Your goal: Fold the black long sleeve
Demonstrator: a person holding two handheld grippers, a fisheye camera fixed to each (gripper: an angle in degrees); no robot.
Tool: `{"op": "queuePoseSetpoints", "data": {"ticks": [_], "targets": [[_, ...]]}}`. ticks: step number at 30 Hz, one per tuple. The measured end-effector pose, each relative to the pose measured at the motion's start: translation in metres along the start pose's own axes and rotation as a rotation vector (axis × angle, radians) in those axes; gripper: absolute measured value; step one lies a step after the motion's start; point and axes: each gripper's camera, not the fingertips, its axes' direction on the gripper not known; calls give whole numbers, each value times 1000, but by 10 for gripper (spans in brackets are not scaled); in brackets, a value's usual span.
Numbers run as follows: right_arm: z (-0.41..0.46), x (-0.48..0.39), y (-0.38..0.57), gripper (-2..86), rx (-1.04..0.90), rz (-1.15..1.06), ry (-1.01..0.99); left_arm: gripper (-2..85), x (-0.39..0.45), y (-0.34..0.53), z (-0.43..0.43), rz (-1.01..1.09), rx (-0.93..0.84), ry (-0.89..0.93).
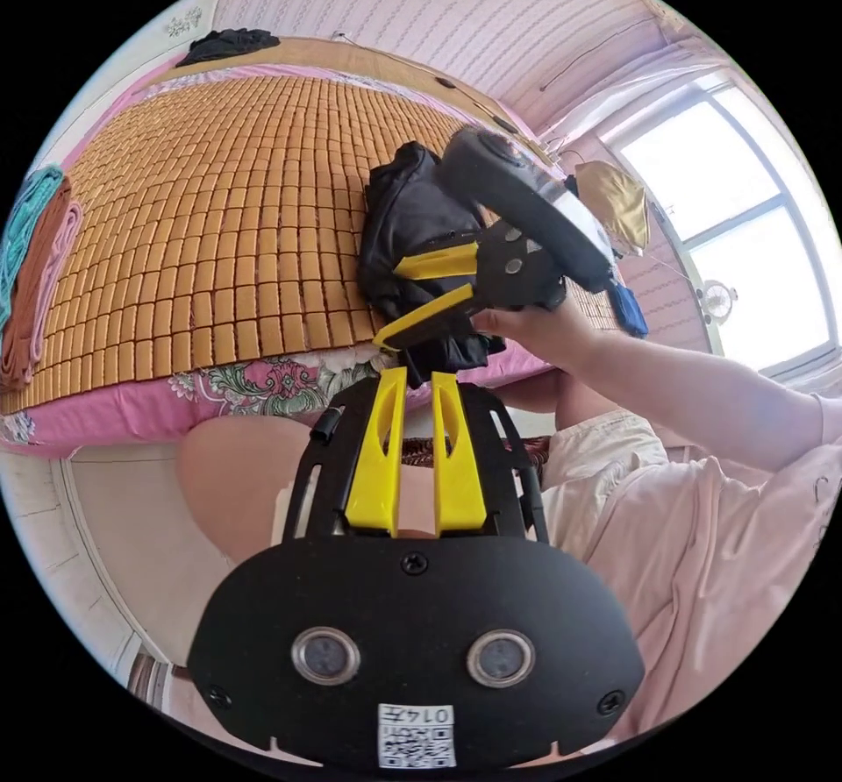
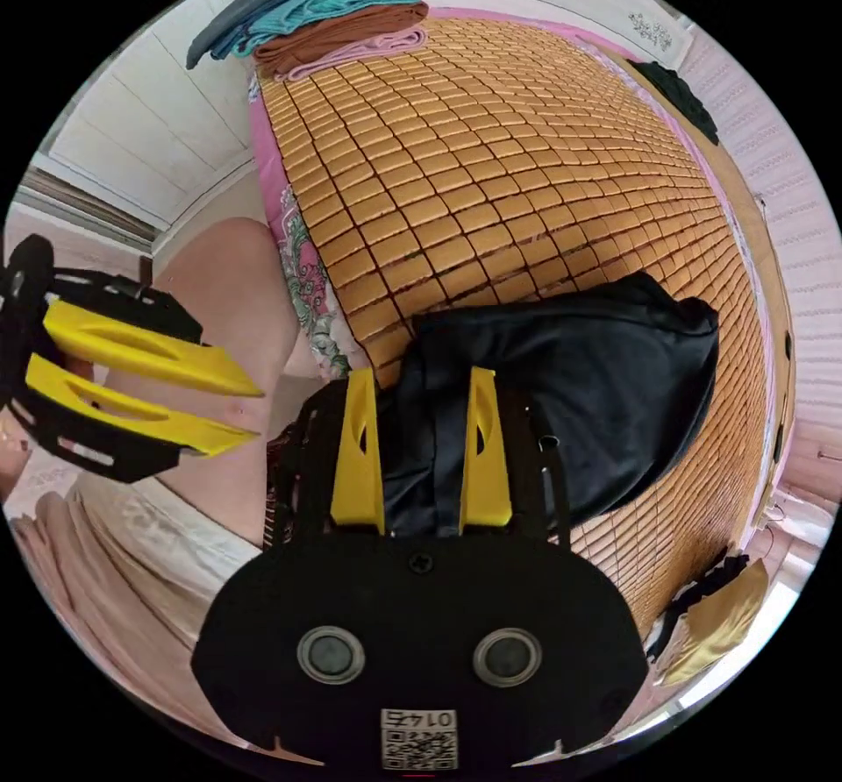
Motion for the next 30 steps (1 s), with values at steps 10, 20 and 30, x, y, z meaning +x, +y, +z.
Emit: {"op": "queuePoseSetpoints", "data": {"ticks": [10, 20, 30], "targets": [[-61, 101, 155, 8, 147, 381, -121, 73, -10, -68, 104, 34, -131, 20], [-9, 62, 33, 130, -72, 99, -68, 78, -22, -113, 195, -33, -357, -82], [-84, 148, 163, 8, 173, 395, -131, -9, -14, -123, 192, 60, -255, -37]]}}
